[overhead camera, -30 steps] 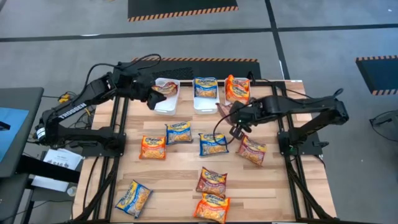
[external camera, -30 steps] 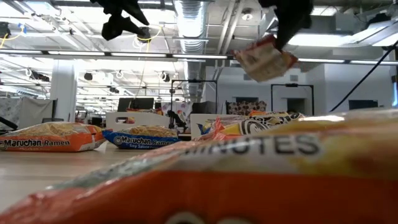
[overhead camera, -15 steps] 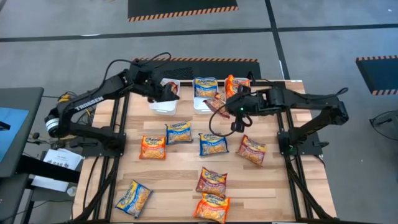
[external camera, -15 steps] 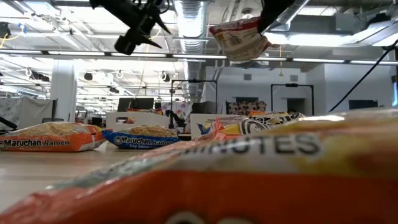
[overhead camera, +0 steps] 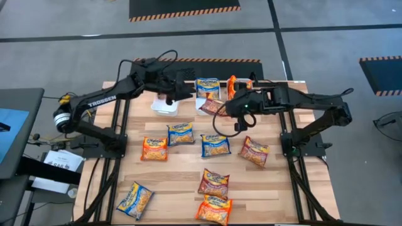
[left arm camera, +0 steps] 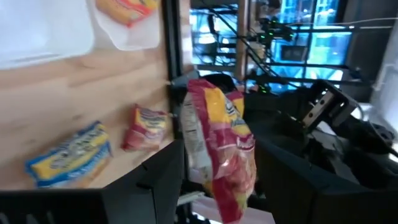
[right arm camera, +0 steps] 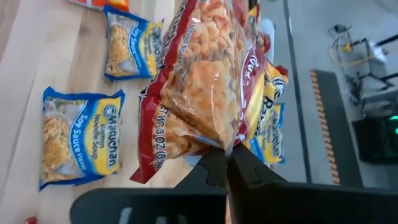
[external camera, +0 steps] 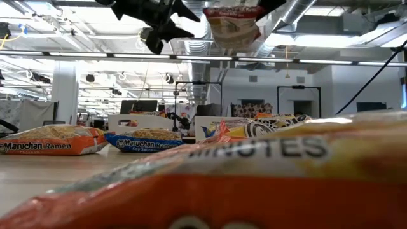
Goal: Sort Maruchan noodles
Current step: Put the top right red noodle pack into the top left white bin
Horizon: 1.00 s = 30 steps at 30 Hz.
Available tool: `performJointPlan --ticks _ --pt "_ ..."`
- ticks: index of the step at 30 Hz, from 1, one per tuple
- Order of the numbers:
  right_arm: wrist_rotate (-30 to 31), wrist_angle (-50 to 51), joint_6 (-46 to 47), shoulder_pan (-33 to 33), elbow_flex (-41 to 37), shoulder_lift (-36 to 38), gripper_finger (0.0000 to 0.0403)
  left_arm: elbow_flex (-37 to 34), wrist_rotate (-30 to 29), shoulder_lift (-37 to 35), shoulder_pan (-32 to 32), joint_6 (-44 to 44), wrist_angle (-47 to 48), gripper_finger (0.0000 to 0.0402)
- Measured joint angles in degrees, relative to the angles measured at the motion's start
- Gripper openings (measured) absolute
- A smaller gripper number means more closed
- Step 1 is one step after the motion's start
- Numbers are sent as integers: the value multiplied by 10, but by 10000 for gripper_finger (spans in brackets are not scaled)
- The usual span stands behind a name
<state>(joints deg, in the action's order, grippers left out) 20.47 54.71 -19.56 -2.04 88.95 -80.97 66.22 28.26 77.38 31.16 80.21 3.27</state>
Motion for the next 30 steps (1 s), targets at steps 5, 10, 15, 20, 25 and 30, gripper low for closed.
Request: performJointPlan --ticks 5,10,15,20,25,30 --pt "2 -14 -18 0 0 0 5 0 7 15 -14 33 -17 183" --pt "5 -19 -19 0 0 0 5 0 -4 16 -19 35 -13 183" --pt "6 -44 -30 -12 0 0 5 0 -4 16 -25 51 -14 183" --pt "6 -63 -35 -27 0 0 5 0 -5 16 -34 51 -15 183" --pt "5 -81 -59 -36 1 -8 5 0 -29 16 -36 57 -15 183" --pt "4 -79 -69 -36 1 -28 5 0 -31 16 -37 61 -64 183"
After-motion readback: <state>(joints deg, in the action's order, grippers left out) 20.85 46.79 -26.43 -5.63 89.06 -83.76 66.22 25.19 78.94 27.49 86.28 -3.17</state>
